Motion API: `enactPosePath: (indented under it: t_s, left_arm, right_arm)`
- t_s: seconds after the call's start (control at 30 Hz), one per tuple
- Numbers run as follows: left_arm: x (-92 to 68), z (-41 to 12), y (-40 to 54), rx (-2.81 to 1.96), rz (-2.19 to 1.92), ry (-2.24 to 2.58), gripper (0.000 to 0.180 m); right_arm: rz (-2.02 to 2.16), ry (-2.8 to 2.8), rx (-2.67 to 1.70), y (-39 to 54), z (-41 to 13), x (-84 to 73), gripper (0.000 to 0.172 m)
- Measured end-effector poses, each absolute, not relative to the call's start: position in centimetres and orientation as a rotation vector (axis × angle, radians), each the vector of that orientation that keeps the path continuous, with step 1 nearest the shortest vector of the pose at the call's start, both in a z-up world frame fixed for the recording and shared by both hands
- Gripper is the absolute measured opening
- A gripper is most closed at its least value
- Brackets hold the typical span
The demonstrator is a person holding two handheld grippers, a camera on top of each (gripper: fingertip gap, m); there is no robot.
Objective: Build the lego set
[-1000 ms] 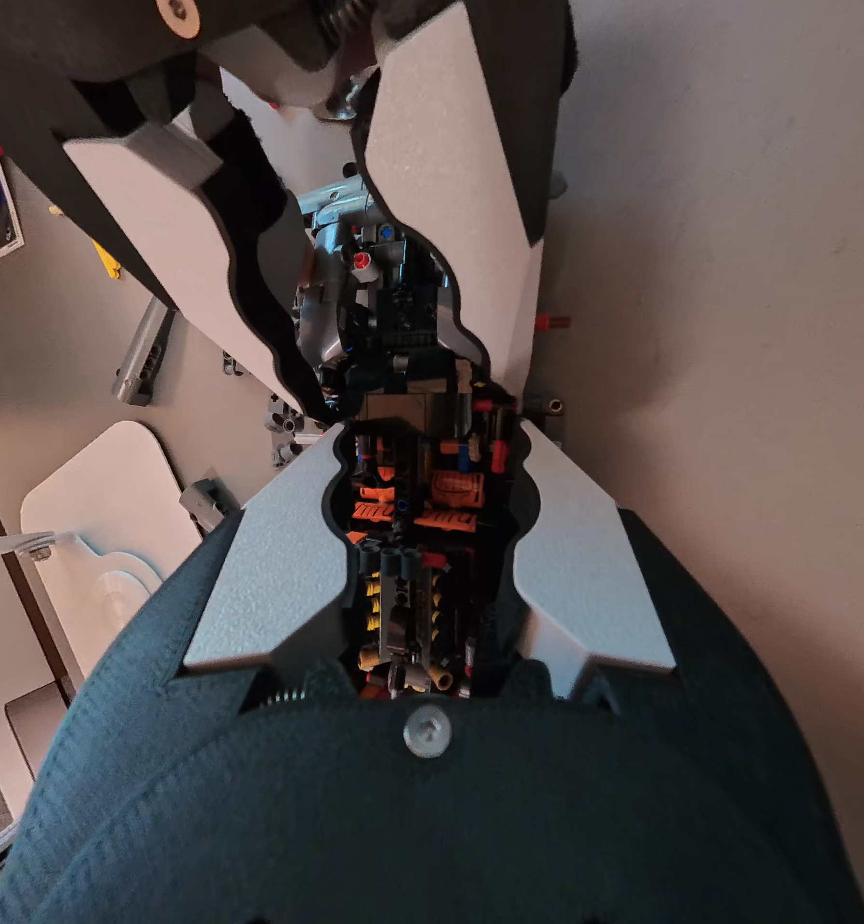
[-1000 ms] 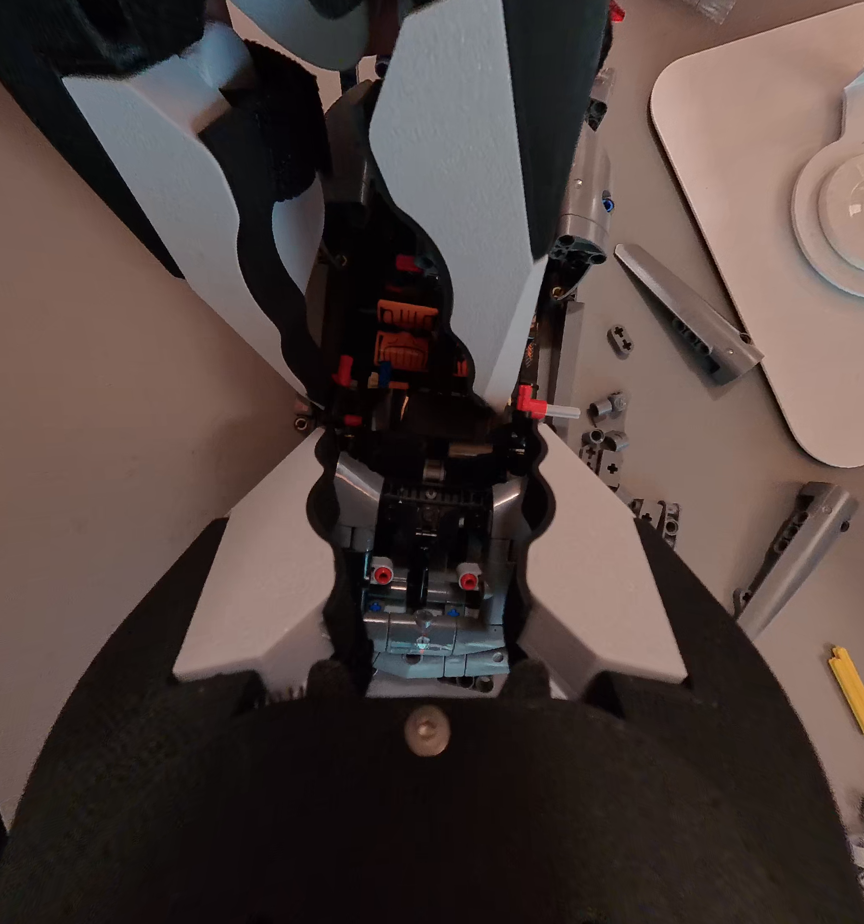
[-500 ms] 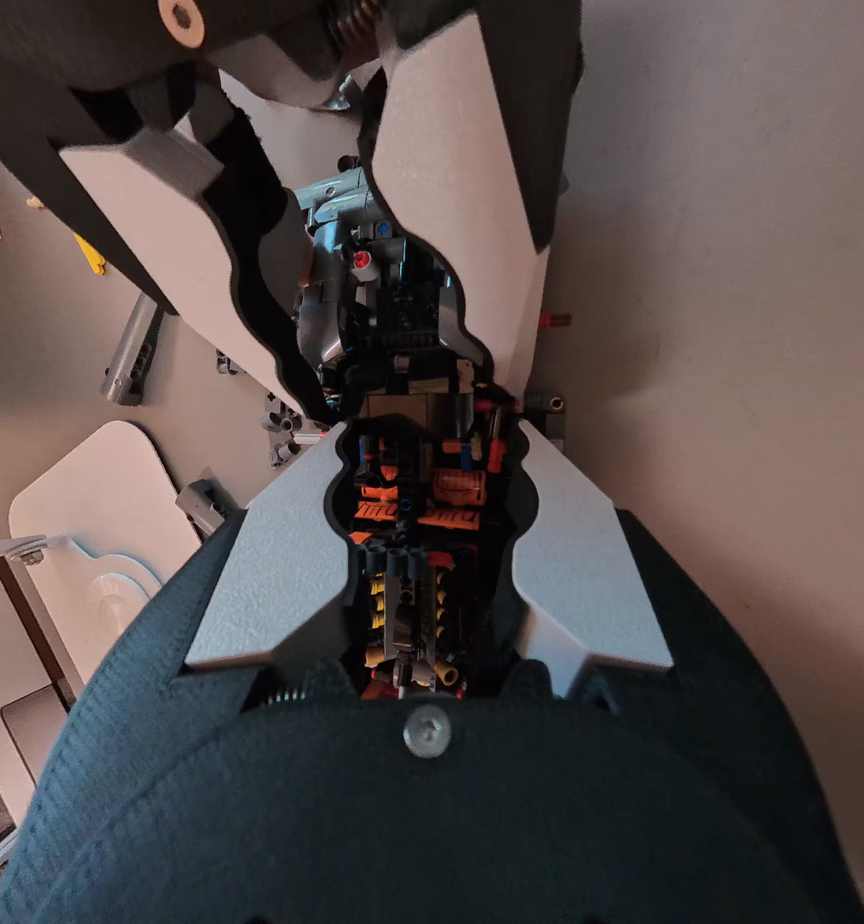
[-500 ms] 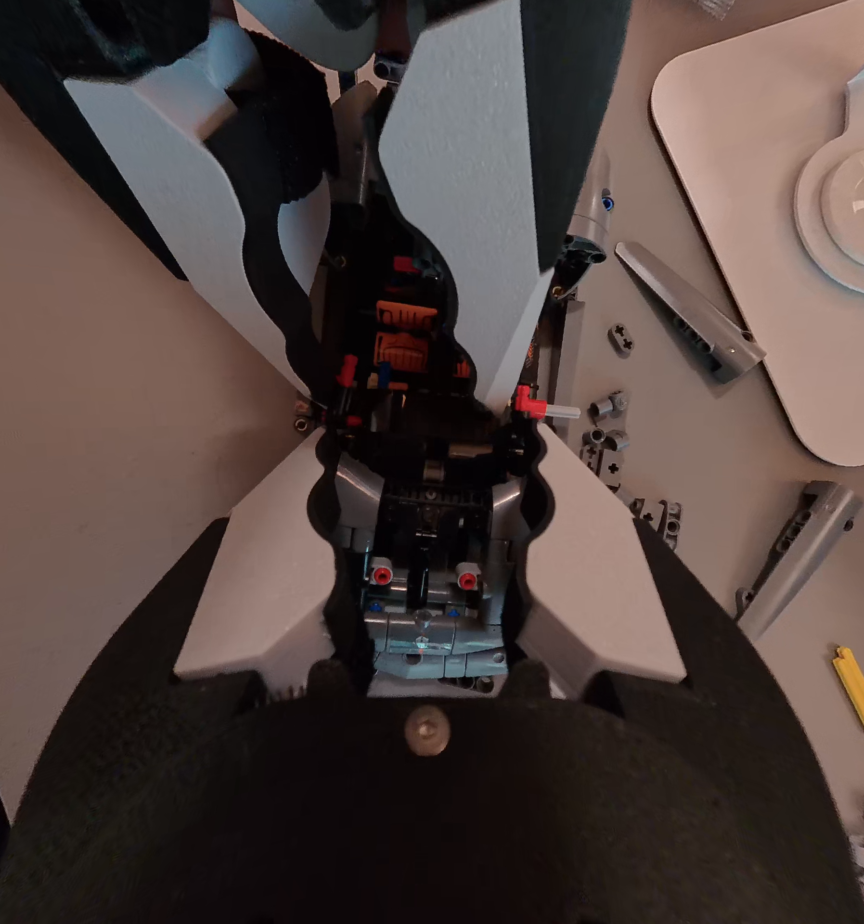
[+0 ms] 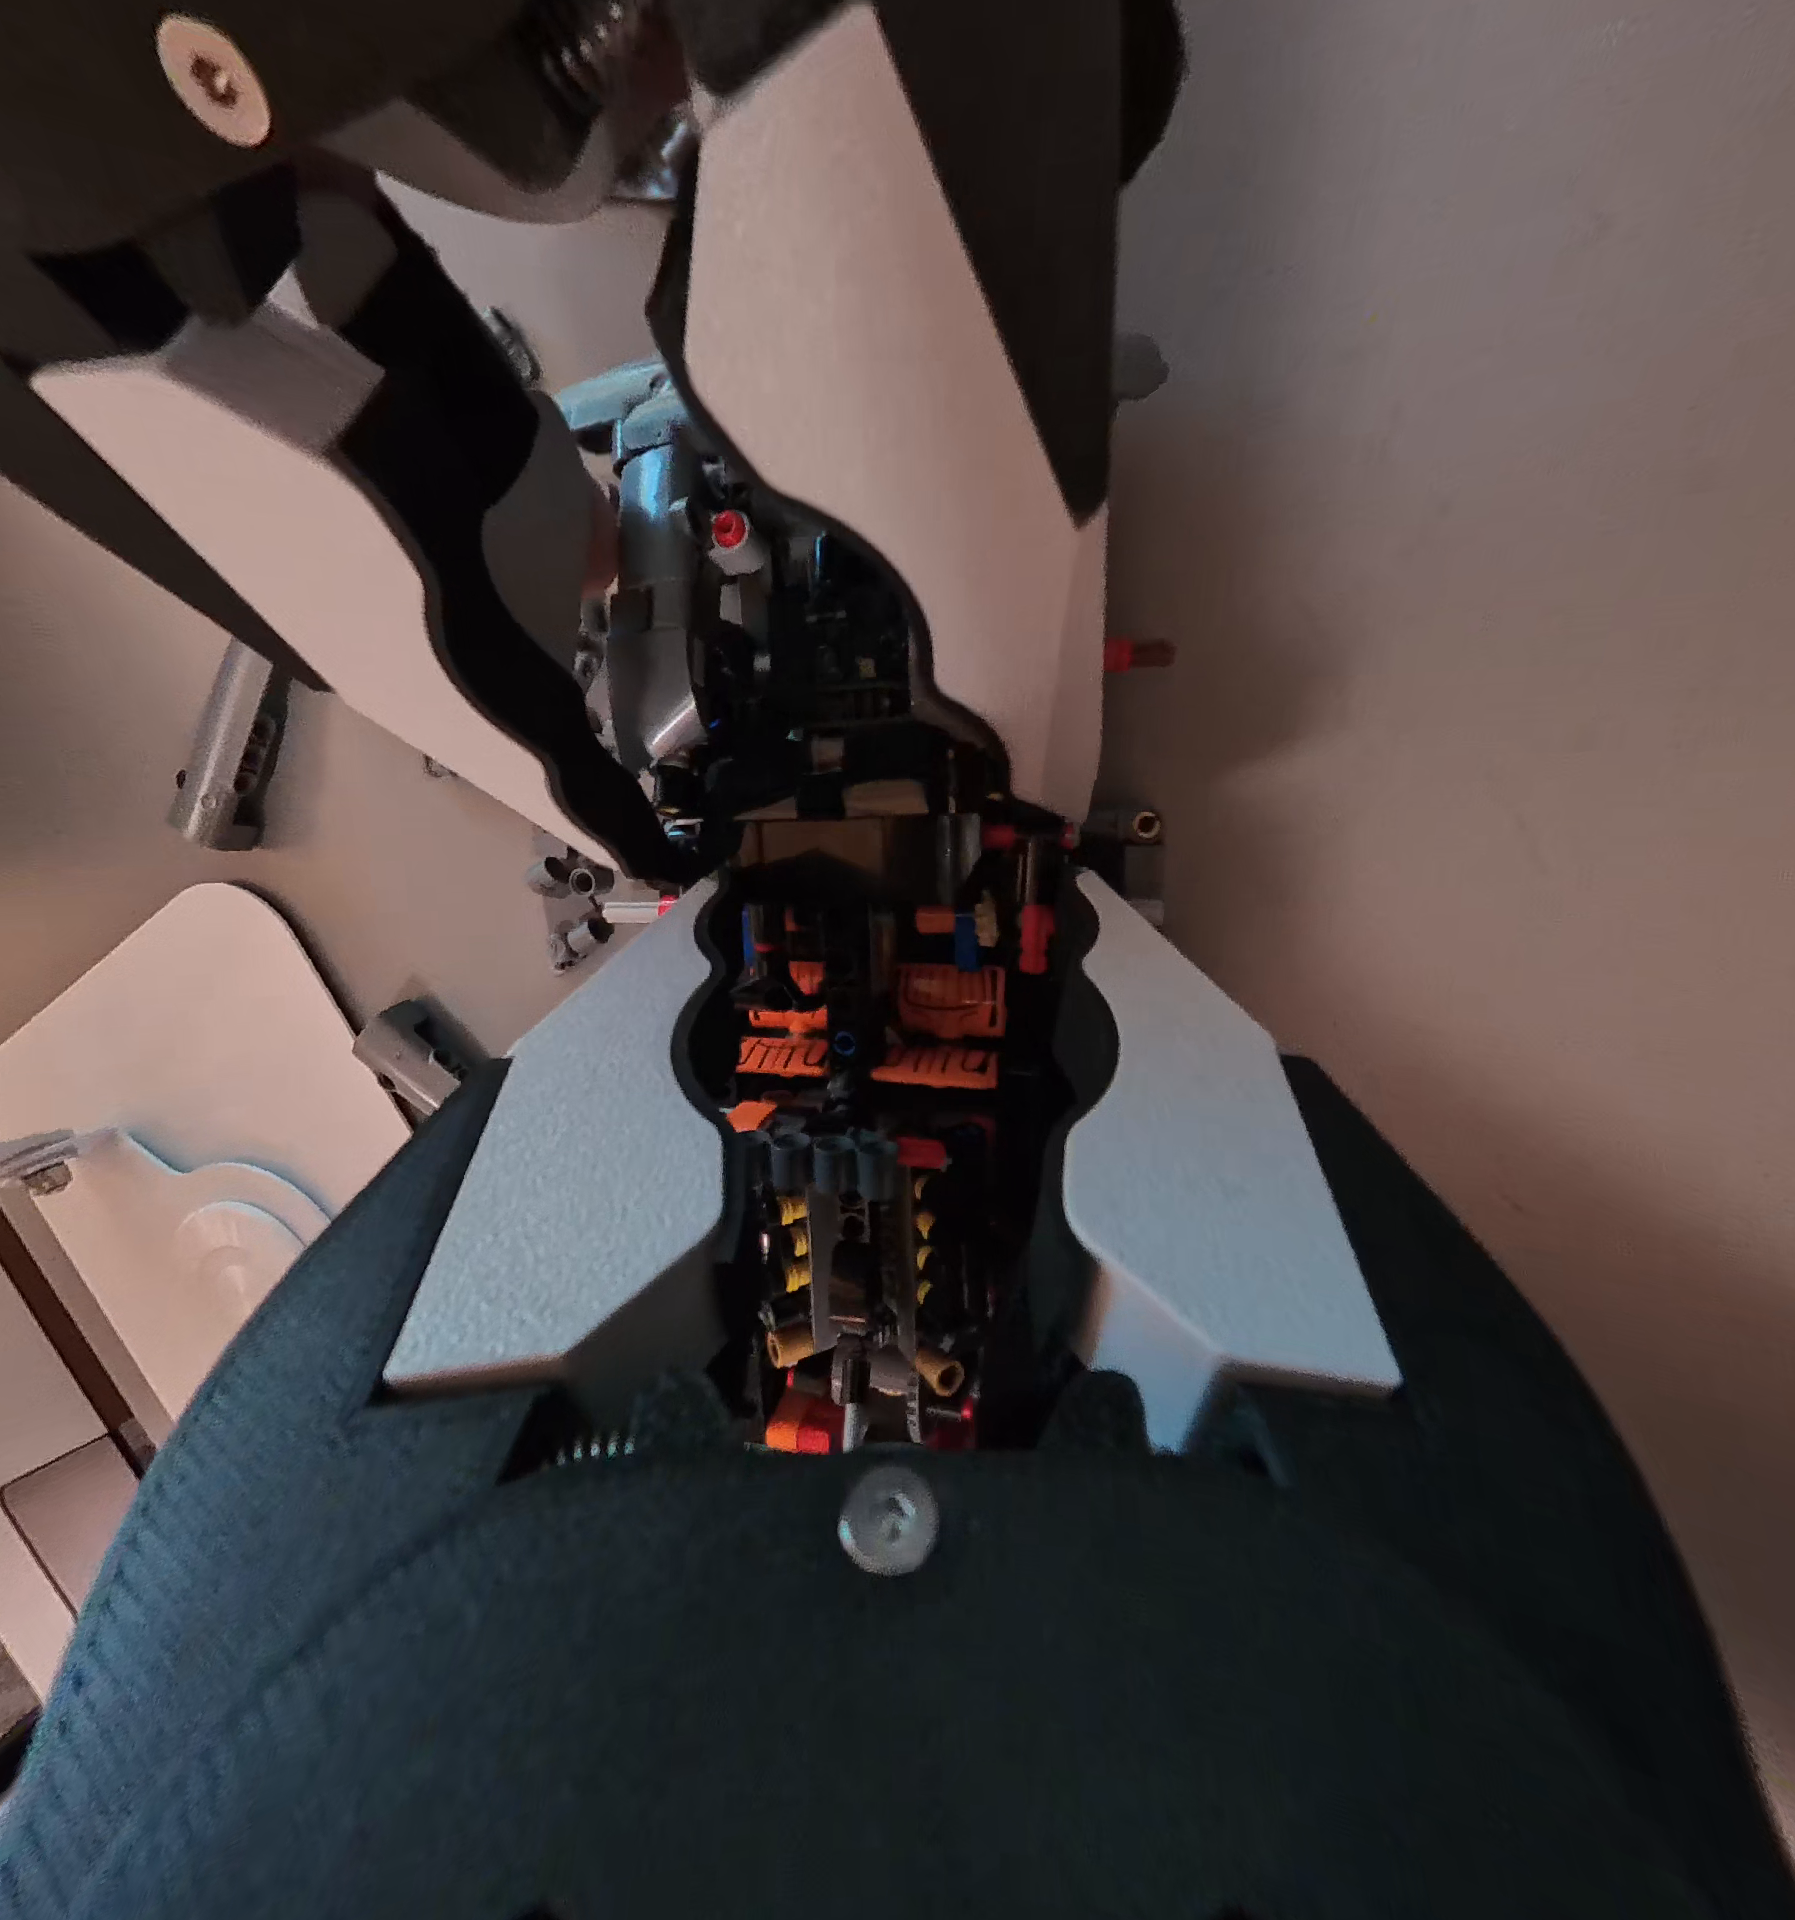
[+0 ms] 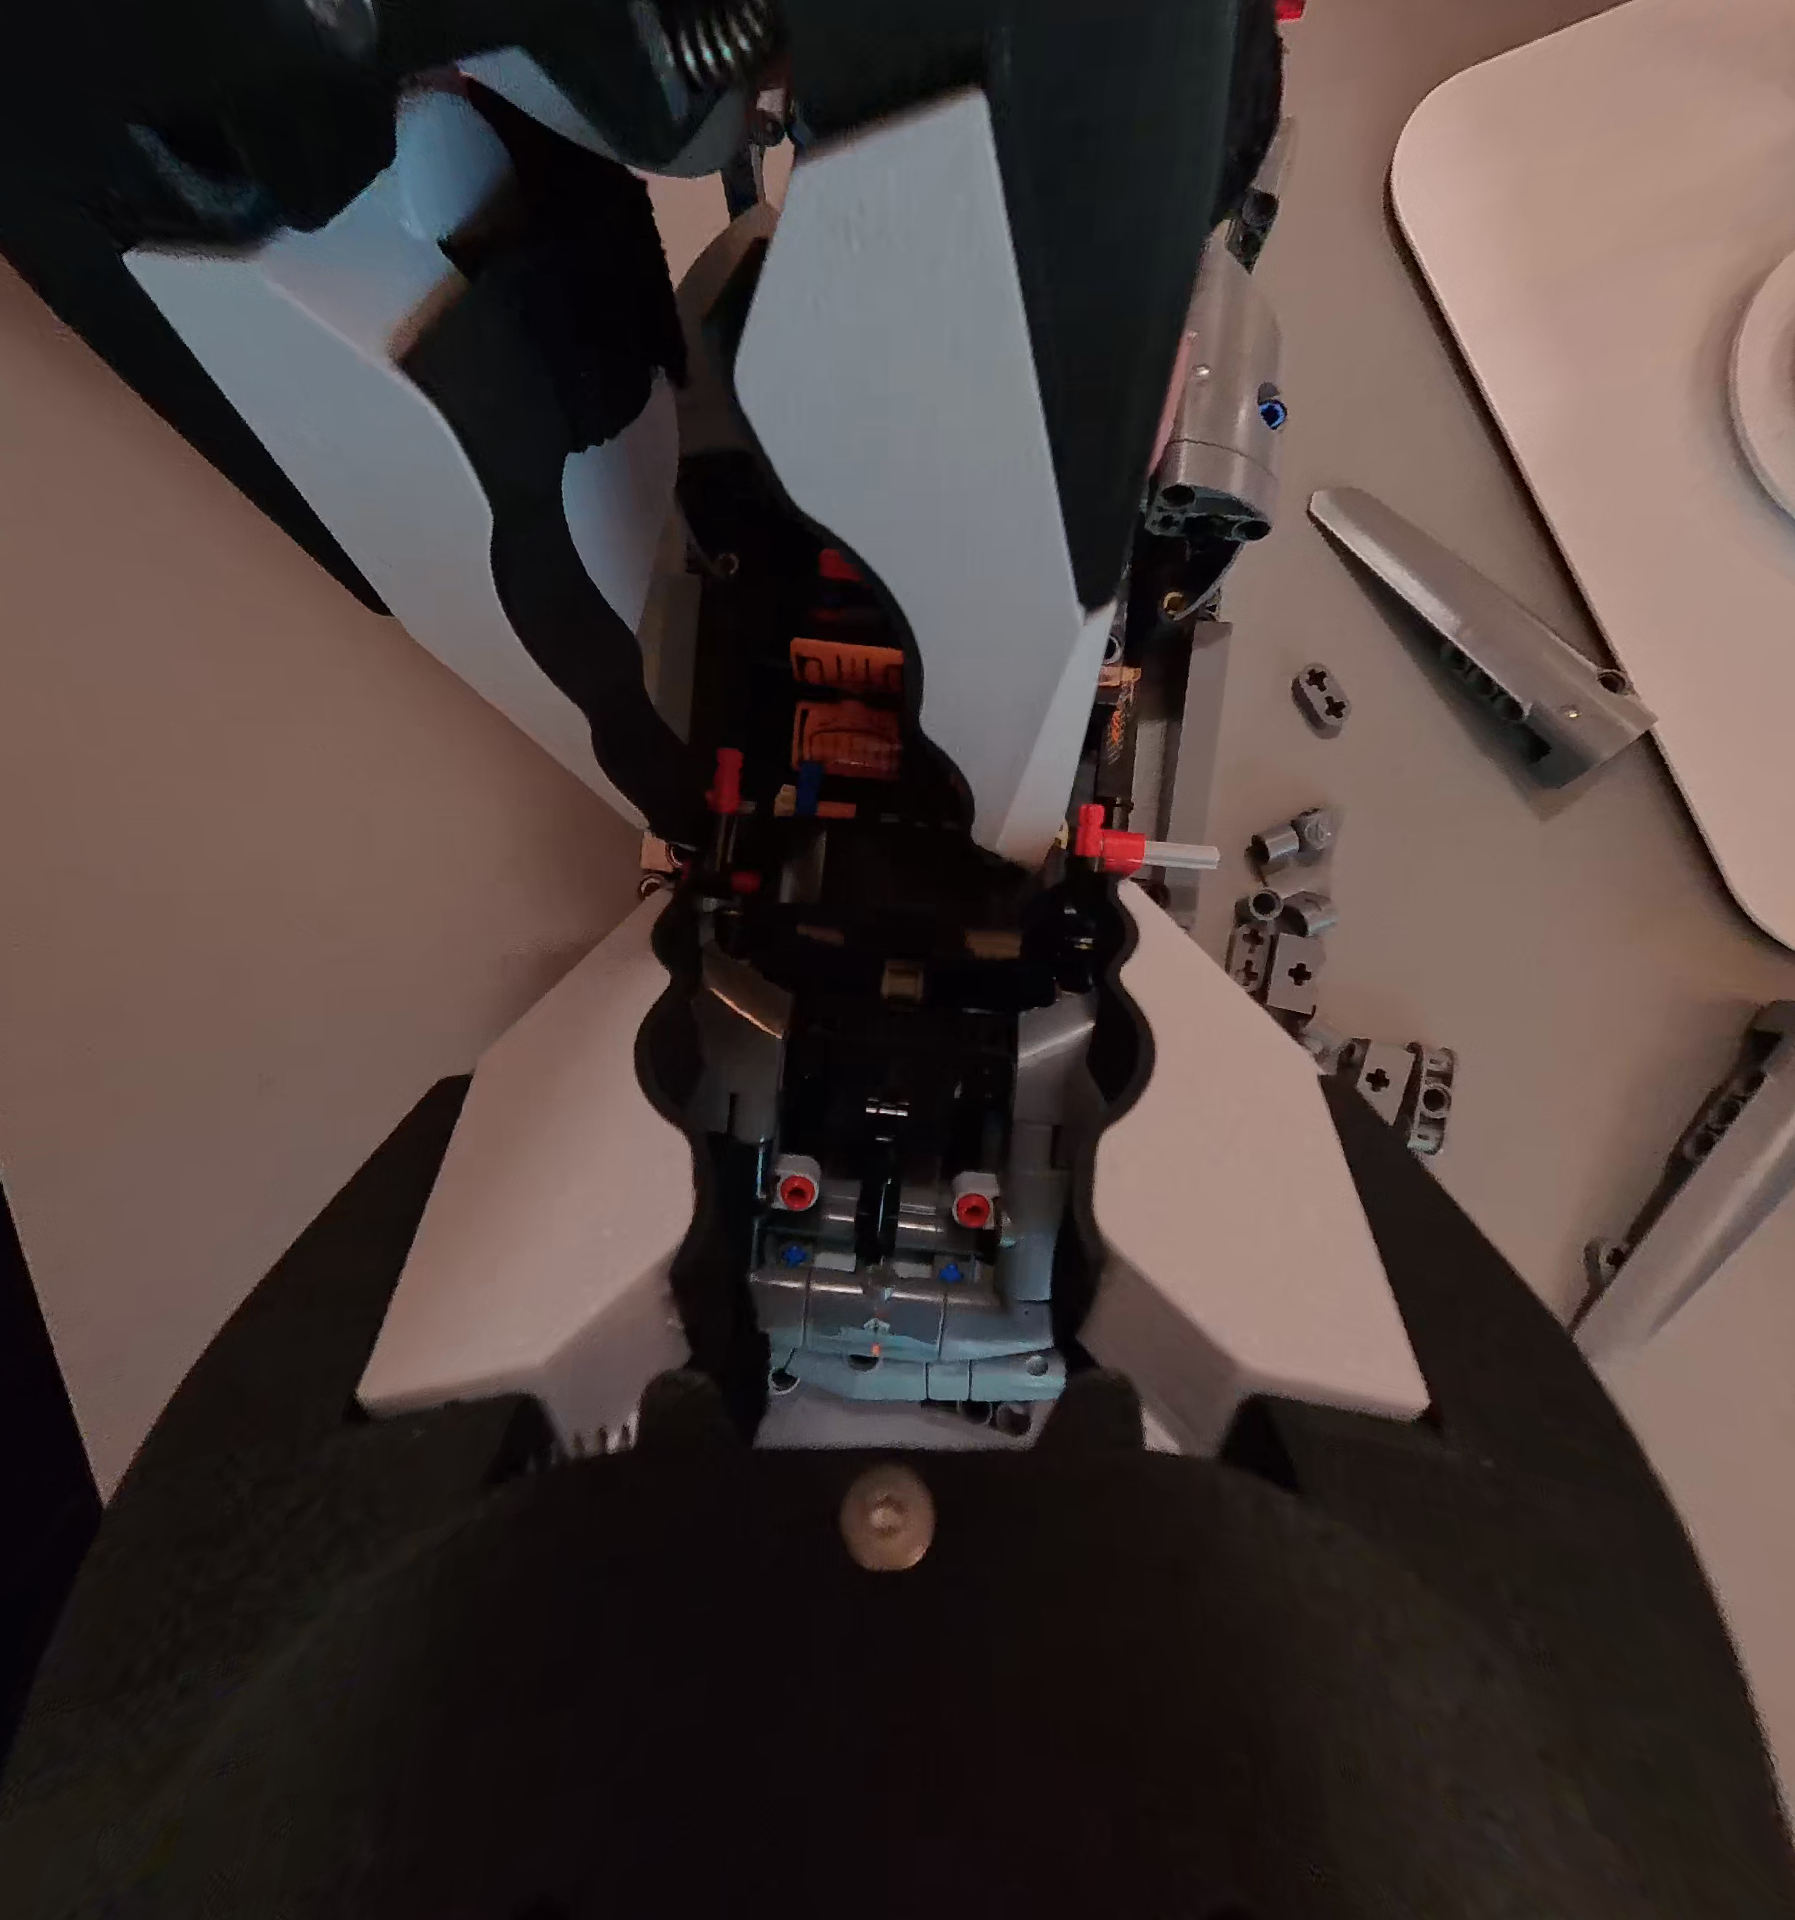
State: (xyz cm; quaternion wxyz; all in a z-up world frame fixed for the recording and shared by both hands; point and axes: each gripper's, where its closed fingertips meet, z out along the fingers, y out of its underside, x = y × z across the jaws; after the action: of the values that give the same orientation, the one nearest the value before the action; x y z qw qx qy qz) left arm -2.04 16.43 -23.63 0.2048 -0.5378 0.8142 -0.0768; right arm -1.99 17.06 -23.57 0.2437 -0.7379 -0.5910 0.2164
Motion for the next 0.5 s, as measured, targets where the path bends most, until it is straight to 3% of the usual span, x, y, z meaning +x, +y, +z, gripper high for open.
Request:
enactPosePath:
  t_s: [0.5]
  left_arm:
    - [-2.0,-23.63,16.57,-1.539,-0.197,2.288,0.056]
  right_arm:
    - [0.564,-1.625,-2.015,17.19,-23.74,-1.93,0.071]
